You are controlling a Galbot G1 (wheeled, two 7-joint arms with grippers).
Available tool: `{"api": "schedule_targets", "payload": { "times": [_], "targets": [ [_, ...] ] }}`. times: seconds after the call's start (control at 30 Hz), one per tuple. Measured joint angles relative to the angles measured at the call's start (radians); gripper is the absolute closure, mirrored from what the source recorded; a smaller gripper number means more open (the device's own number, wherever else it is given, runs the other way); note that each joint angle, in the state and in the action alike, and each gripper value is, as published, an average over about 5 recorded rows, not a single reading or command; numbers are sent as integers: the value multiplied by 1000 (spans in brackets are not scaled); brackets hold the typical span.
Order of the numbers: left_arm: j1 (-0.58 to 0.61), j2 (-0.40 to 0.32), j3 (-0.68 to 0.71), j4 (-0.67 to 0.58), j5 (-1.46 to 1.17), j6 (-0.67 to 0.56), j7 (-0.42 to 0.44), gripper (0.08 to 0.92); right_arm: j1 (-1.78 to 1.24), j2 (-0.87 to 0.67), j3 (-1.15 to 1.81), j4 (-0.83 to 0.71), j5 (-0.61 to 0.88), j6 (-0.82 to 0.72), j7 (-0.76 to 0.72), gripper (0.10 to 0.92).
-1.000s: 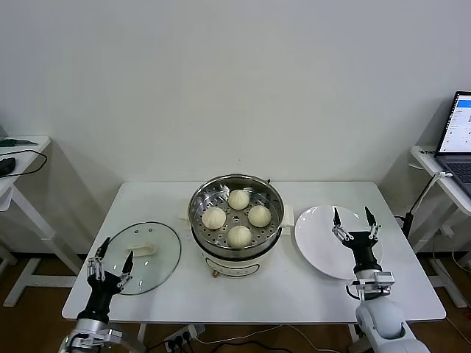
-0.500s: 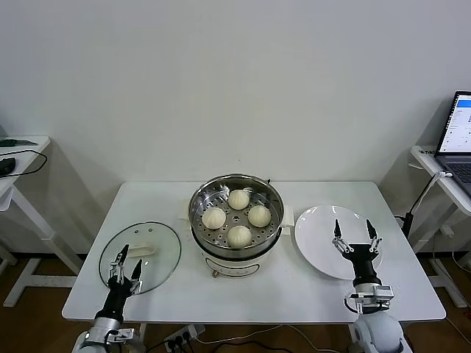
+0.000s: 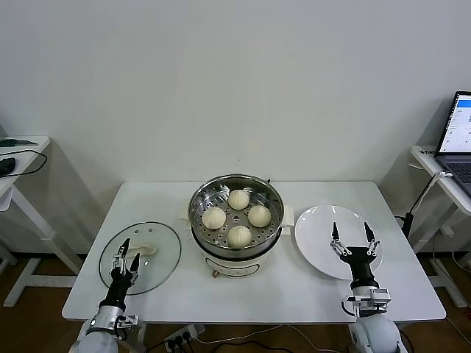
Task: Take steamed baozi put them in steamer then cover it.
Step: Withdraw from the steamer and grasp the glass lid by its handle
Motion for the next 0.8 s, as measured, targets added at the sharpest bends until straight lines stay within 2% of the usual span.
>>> {"api": "schedule_targets", "payload": {
  "times": [0.8],
  "targets": [
    [-127, -20, 32, 124, 25, 28, -3, 177, -1, 10, 5, -2, -18, 5, -9, 203]
  ]
}}
